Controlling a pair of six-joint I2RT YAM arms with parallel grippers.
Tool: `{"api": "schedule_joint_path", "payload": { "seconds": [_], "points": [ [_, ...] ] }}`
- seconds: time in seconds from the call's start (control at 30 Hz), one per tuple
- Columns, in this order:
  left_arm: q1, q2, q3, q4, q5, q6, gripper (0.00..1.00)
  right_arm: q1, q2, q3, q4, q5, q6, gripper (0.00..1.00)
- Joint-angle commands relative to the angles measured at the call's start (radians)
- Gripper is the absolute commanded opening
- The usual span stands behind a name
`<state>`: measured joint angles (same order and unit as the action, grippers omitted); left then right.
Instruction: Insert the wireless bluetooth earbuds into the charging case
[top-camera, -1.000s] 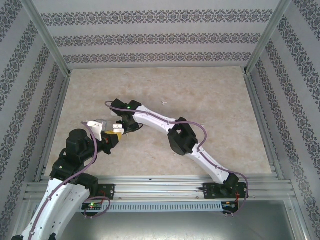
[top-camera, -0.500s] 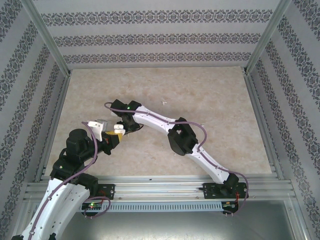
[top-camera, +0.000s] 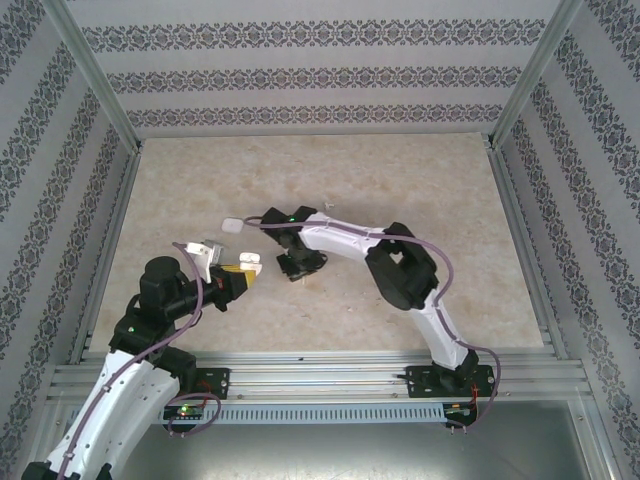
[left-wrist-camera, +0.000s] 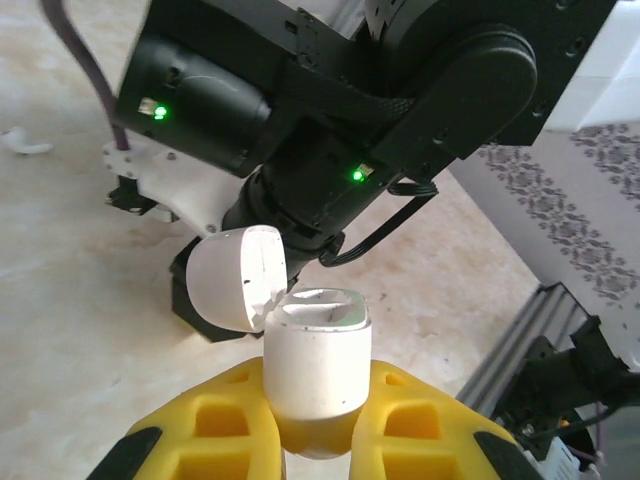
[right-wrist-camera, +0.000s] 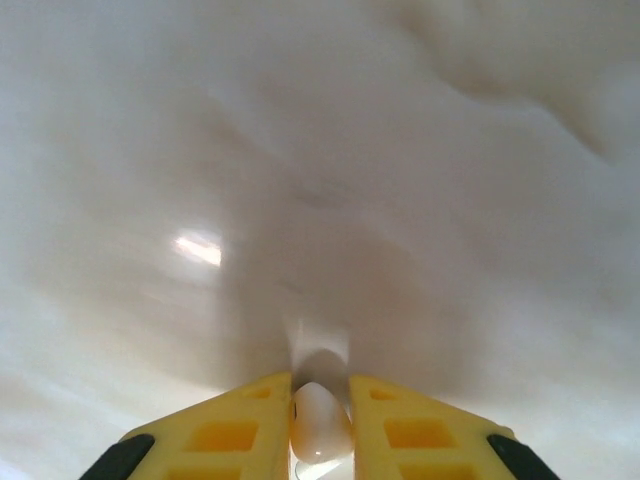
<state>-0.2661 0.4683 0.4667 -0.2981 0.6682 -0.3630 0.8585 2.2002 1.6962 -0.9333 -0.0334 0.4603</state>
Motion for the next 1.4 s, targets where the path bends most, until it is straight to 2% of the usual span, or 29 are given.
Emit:
{"api": "schedule_joint_path", "payload": {
  "seconds": [0.0, 0.13, 0.27, 0.67, 0.83, 1.17, 1.37],
  "points": [
    [0.011, 0.018, -0.056, 0.275, 0.151, -0.086, 0.0, -0.043, -0.113, -0.141, 0.047, 0.036, -0.021, 0.18],
    [0.01, 0.088, -0.116, 0.535, 0.228, -0.191, 0.0, -0.078, -0.272, -0.297, 0.111, 0.038, -0.015, 0.17],
    [0.004, 0.173, -0.12, 0.71, 0.272, -0.231, 0.0, -0.09, -0.431, -0.401, 0.163, 0.056, 0.006, 0.17],
    [-0.018, 0.35, -0.059, 0.932, 0.273, -0.246, 0.0, -0.084, -0.855, -0.497, 0.284, 0.09, 0.029, 0.18],
    [-0.057, 0.417, -0.009, 0.97, 0.276, -0.244, 0.0, -0.05, -0.994, -0.489, 0.343, 0.112, -0.025, 0.17],
    [-0.163, 0.522, 0.093, 0.985, 0.291, -0.21, 0.0, 0.104, -1.056, -0.342, 0.363, 0.179, -0.204, 0.16],
    [-0.203, 0.527, 0.11, 0.969, 0.275, -0.19, 0.0, 0.139, -1.029, -0.284, 0.361, 0.183, -0.244, 0.17]
  ]
}}
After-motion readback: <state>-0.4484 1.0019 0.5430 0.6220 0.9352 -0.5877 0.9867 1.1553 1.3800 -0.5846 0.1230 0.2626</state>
